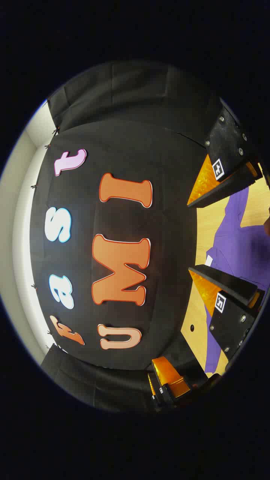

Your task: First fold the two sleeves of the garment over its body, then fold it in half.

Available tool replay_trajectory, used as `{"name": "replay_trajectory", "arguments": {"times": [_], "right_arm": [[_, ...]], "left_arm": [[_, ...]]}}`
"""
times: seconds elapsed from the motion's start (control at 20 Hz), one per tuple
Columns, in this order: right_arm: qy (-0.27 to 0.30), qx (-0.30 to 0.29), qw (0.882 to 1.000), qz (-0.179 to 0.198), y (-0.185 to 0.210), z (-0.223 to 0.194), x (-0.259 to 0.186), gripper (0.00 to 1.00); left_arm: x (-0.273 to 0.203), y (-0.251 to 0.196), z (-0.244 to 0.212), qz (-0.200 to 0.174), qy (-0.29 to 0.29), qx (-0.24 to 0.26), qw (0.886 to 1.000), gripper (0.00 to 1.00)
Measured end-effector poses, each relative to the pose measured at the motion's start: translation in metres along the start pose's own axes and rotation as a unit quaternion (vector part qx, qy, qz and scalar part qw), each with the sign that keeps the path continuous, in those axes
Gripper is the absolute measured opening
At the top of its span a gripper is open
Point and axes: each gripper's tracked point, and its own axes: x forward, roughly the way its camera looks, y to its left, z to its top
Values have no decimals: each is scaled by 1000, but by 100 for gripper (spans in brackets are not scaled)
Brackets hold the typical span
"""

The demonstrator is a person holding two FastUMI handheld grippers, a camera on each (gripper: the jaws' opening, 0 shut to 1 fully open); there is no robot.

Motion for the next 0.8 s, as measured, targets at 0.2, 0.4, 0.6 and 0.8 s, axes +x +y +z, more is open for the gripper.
{"name": "replay_trajectory", "arguments": {"times": [0.2, 0.4, 0.6, 0.8], "right_arm": [[6, -2, 1000, 8, -2, -8, 9, 93], [-1, -7, 1000, 9, -8, -6, 13, 93], [-11, -10, 1000, 14, -9, -3, 17, 93], [-5, -13, 1000, 19, -10, -9, 19, 93]], "left_arm": [[5, -15, -7, -2, 6, 6, 1000, 96], [12, -23, -6, -5, 4, 0, 1000, 96], [18, -32, -9, -7, 6, 2, 1000, 96], [22, -38, -7, -10, 6, 11, 1000, 97]]}}
